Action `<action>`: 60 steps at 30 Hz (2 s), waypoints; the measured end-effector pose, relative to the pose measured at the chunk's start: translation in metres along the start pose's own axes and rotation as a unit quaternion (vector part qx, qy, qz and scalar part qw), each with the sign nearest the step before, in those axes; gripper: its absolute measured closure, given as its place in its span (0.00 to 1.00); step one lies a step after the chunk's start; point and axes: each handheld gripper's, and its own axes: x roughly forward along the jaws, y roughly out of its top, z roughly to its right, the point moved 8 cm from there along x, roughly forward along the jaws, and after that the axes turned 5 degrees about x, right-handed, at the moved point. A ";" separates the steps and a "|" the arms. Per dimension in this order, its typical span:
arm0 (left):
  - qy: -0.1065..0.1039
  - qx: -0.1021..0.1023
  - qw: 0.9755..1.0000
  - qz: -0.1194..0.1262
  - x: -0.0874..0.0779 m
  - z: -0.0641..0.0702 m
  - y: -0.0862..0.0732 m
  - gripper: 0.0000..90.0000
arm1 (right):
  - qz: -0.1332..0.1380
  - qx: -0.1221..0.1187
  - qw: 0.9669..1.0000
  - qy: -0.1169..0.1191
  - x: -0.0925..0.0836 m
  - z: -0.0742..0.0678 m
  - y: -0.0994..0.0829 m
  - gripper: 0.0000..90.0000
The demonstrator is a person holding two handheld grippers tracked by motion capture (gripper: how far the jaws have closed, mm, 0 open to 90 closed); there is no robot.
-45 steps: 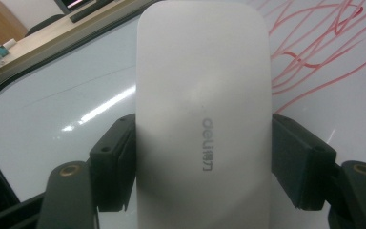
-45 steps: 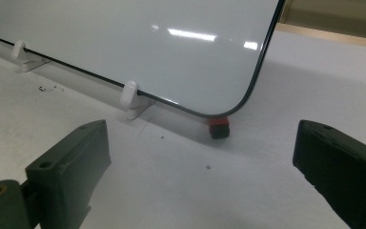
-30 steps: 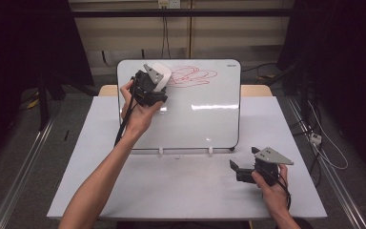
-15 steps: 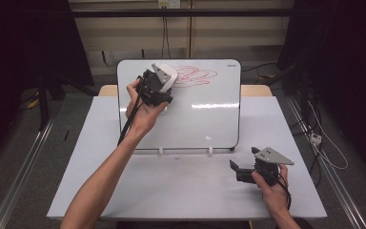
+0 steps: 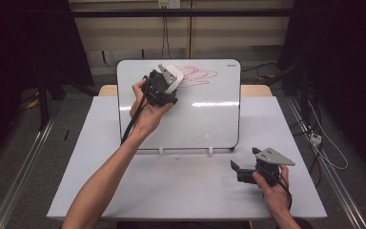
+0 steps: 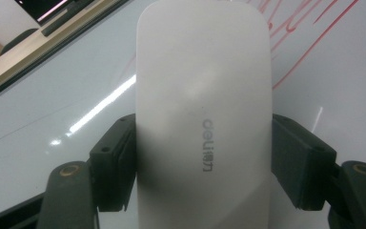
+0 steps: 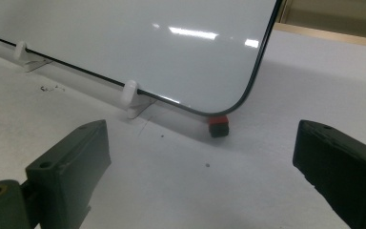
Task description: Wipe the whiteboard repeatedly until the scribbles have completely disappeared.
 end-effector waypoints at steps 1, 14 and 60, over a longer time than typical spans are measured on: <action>0.001 -0.002 1.000 0.000 0.000 -0.001 0.000 0.35 | 0.000 0.000 1.000 0.000 0.000 0.000 0.000 0.06; 0.003 -0.020 1.000 0.000 -0.002 -0.014 0.002 0.35 | 0.001 0.001 1.000 -0.001 -0.001 0.000 0.000 0.06; 0.000 0.015 1.000 -0.017 0.017 0.024 0.043 0.35 | 0.003 0.002 1.000 0.007 -0.002 -0.002 0.000 0.05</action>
